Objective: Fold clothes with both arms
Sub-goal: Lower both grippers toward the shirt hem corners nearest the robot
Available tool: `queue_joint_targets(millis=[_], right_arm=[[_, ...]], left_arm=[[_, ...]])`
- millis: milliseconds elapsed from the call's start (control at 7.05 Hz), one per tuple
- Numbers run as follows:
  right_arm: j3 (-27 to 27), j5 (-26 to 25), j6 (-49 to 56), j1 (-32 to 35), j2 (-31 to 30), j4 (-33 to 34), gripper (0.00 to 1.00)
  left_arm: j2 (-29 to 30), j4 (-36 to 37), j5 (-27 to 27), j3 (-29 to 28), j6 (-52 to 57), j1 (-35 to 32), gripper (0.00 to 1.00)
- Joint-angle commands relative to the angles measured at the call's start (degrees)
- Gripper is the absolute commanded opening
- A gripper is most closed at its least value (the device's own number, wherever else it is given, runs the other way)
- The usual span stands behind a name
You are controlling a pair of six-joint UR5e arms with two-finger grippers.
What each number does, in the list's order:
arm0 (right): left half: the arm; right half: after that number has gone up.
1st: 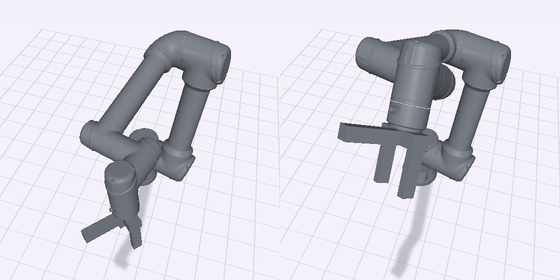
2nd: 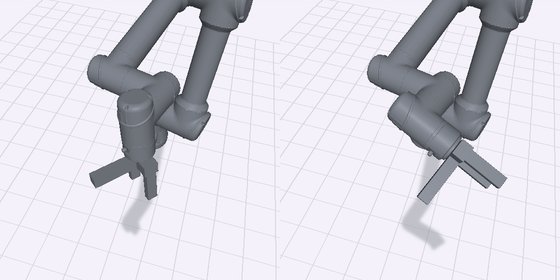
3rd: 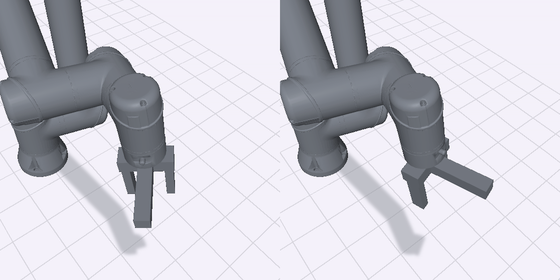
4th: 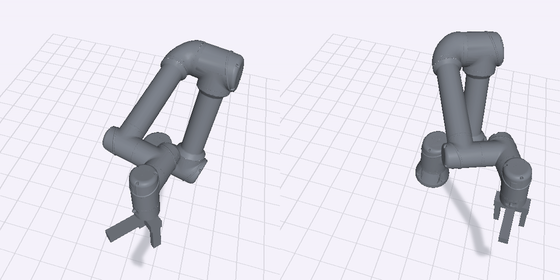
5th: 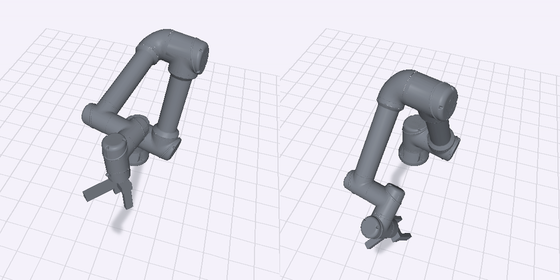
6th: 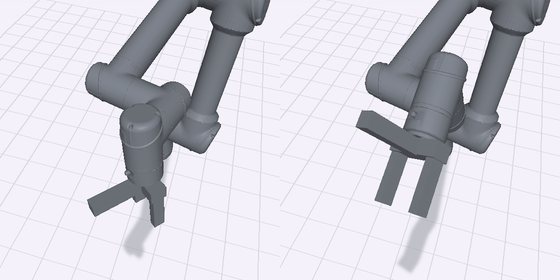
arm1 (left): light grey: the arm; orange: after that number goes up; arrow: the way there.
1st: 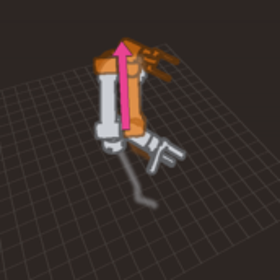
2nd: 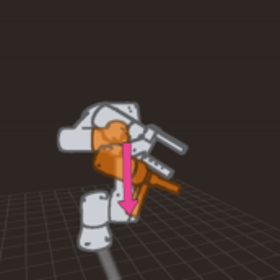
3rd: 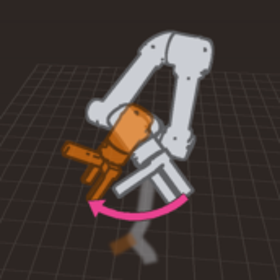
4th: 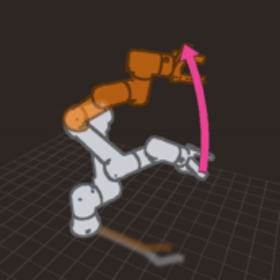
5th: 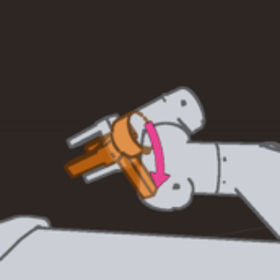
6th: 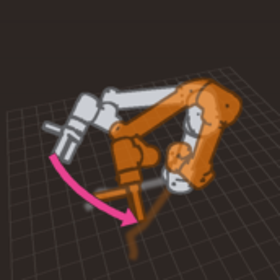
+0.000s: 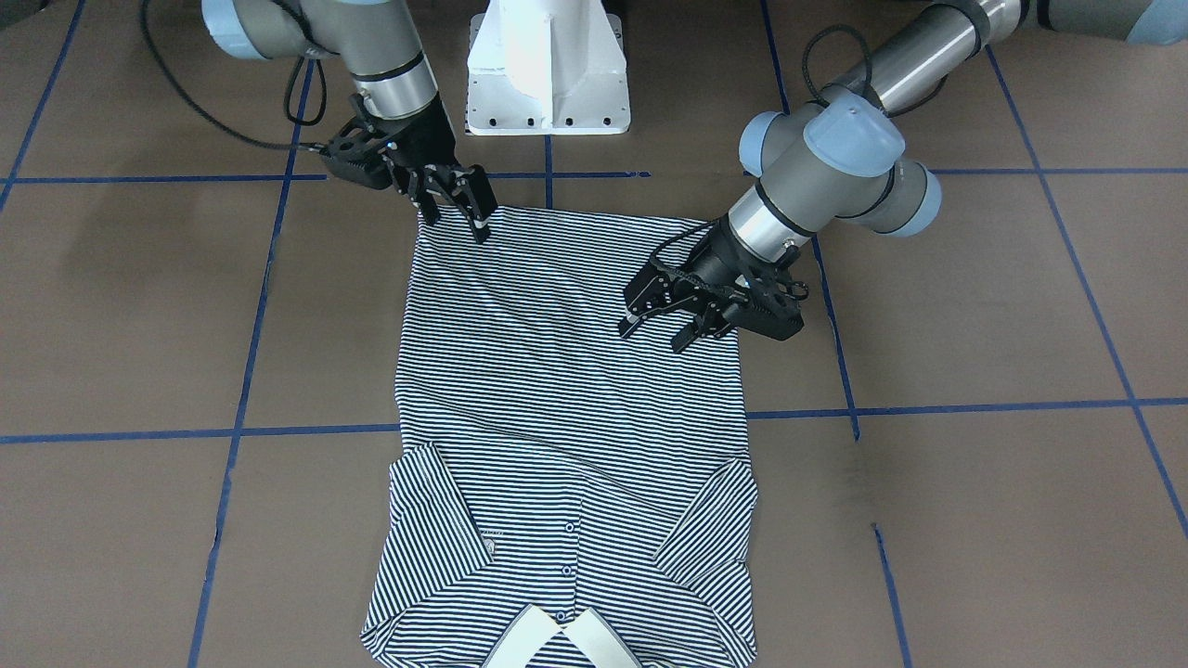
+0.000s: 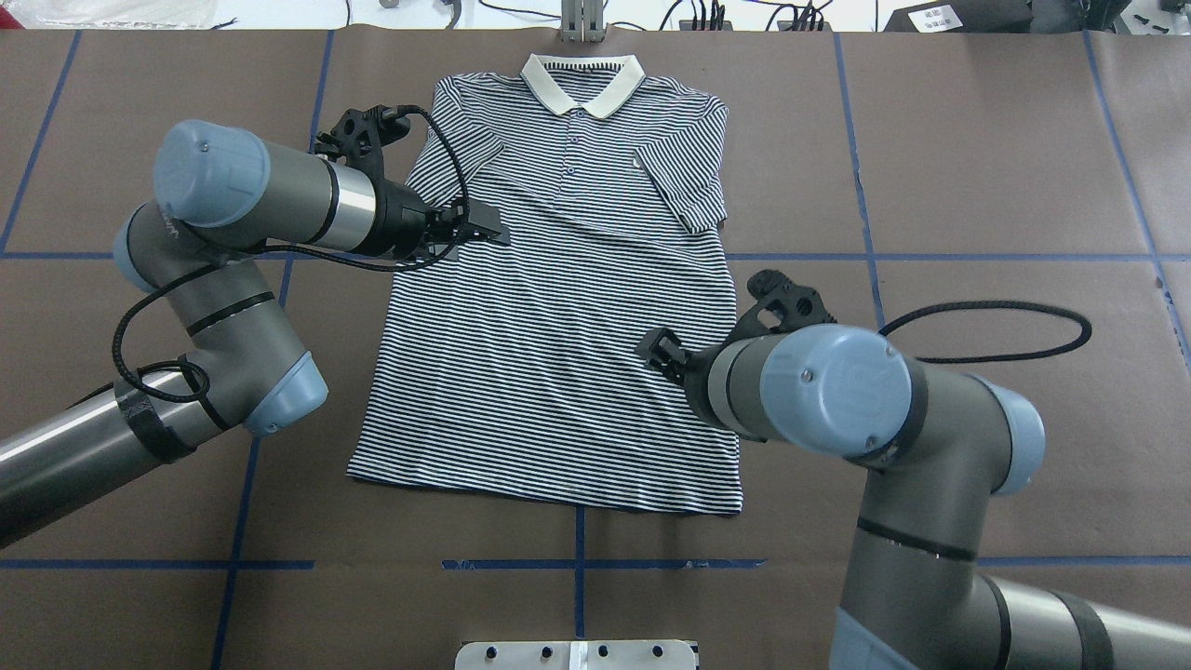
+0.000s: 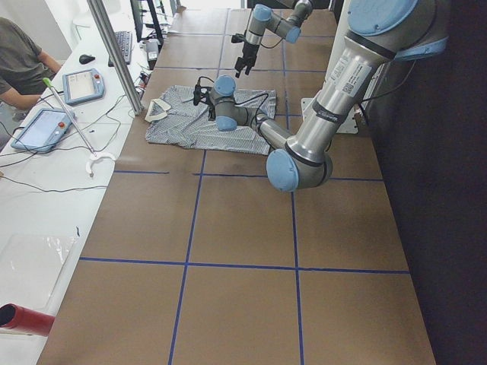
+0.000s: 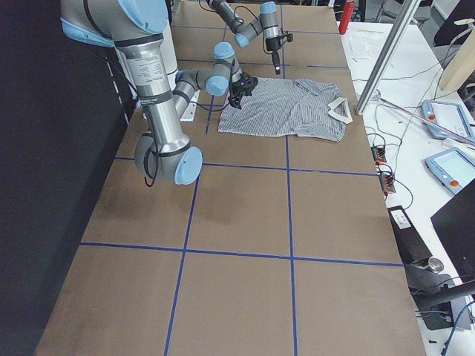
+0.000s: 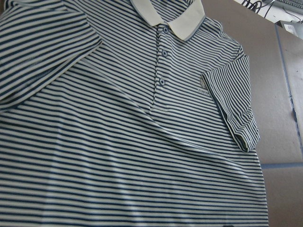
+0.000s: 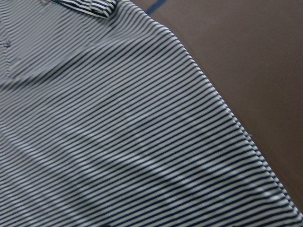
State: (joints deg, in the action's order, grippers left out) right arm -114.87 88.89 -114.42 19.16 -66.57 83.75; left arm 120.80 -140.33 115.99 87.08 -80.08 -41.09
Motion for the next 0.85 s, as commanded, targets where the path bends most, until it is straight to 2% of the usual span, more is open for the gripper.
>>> queue_joint_targets(millis=[0, 142, 284, 426, 710], right_arm=[[0.8, -5.6, -4.0, -6.8, -3.4, 3.6, 0.85], [2.3, -5.3, -4.1, -7.0, -3.4, 3.7, 0.83], [2.1, -4.3, -4.1, -7.2, -3.4, 6.3, 0.82], [2.1, -4.3, -4.3, -7.6, -3.5, 7.1, 0.77], [3.0, -4.3, -4.3, -8.6, -3.7, 7.2, 0.74]], left_arm=[[-2.4, 0.4, -1.3, 1.3, -1.6, 0.0, 0.84], [-2.4, 0.1, -1.7, 1.3, -3.7, 0.2, 0.84], [-2.4, -0.1, -1.7, 1.5, -4.5, 0.1, 0.84], [-2.5, 0.0, -1.8, 1.8, -4.5, 0.1, 0.84], [-2.5, -0.1, -1.8, 1.8, -4.5, 0.1, 0.84]])
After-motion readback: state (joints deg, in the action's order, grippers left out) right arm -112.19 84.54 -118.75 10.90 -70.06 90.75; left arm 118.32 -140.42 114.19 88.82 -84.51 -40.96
